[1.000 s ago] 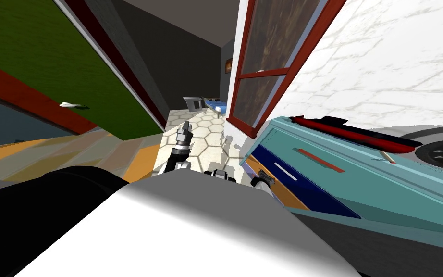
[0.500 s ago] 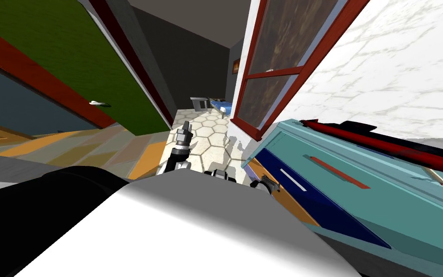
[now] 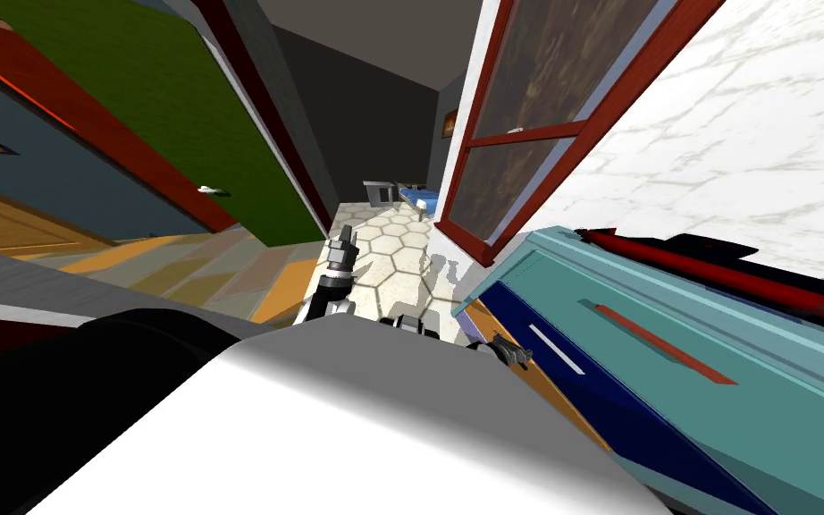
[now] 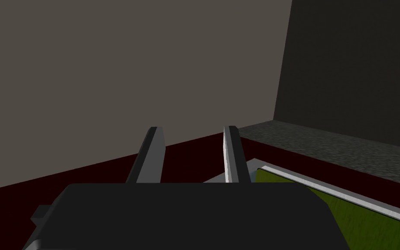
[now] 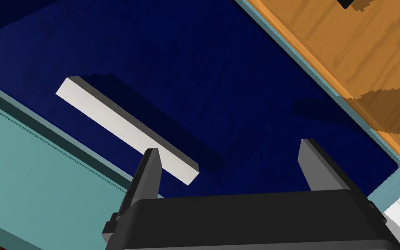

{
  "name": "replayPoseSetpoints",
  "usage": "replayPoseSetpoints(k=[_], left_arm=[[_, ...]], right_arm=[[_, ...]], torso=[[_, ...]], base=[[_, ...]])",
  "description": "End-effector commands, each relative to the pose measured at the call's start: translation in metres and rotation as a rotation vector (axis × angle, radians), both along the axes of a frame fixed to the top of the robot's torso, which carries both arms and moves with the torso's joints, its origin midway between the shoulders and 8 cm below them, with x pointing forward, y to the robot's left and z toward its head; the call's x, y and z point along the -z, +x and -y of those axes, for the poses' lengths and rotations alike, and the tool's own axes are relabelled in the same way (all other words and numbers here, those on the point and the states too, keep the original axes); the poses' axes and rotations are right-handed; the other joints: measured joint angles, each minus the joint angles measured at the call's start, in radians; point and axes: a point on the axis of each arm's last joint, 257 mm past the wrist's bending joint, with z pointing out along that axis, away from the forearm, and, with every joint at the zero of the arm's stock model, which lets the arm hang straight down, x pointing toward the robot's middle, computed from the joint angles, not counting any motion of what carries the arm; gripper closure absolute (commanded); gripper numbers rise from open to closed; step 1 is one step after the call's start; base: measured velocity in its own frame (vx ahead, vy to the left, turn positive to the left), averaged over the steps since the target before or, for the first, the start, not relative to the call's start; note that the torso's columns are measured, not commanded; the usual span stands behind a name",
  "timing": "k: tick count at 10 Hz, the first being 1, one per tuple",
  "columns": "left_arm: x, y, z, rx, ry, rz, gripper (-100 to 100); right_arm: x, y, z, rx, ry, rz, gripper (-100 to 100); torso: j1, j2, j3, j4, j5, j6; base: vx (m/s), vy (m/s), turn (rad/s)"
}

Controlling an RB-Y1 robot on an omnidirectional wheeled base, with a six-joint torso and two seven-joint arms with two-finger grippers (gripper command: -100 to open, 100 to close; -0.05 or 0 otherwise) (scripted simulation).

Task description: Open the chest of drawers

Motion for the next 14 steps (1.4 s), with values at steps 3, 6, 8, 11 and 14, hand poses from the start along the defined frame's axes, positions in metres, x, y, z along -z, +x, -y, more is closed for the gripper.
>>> replayPoseSetpoints(k=[3, 6, 8, 11, 14], left_arm=[[0.000, 0.000, 0.000, 0.000, 0.000, 0.000, 0], [0.000, 0.000, 0.000, 0.000, 0.000, 0.000, 0], [0.000, 0.000, 0.000, 0.000, 0.000, 0.000, 0], [0.000, 0.000, 0.000, 0.000, 0.000, 0.000, 0], [0.000, 0.000, 0.000, 0.000, 0.000, 0.000, 0]], right_arm=[[-0.006, -0.021, 0.017, 0.024, -0.141, -0.100, -100], [-0.013, -0.038, 0.027, 0.042, -0.249, -0.177, -100], [-0.017, -0.045, 0.031, 0.045, -0.301, -0.211, -100], [-0.028, -0.061, 0.040, 0.054, -0.422, -0.291, -100], [-0.038, -0.068, 0.044, 0.050, -0.508, -0.340, -100]], torso=[[0.000, 0.000, 0.000, 0.000, 0.000, 0.000], [0.000, 0.000, 0.000, 0.000, 0.000, 0.000], [-0.001, 0.000, 0.000, 0.000, 0.000, 0.000], [0.000, 0.000, 0.000, 0.000, 0.000, 0.000], [0.000, 0.000, 0.000, 0.000, 0.000, 0.000]], base=[[0.016, -0.025, 0.101], [0.018, -0.022, 0.107], [0.019, -0.038, 0.122], [0.022, -0.041, 0.122], [0.020, -0.041, 0.083]])
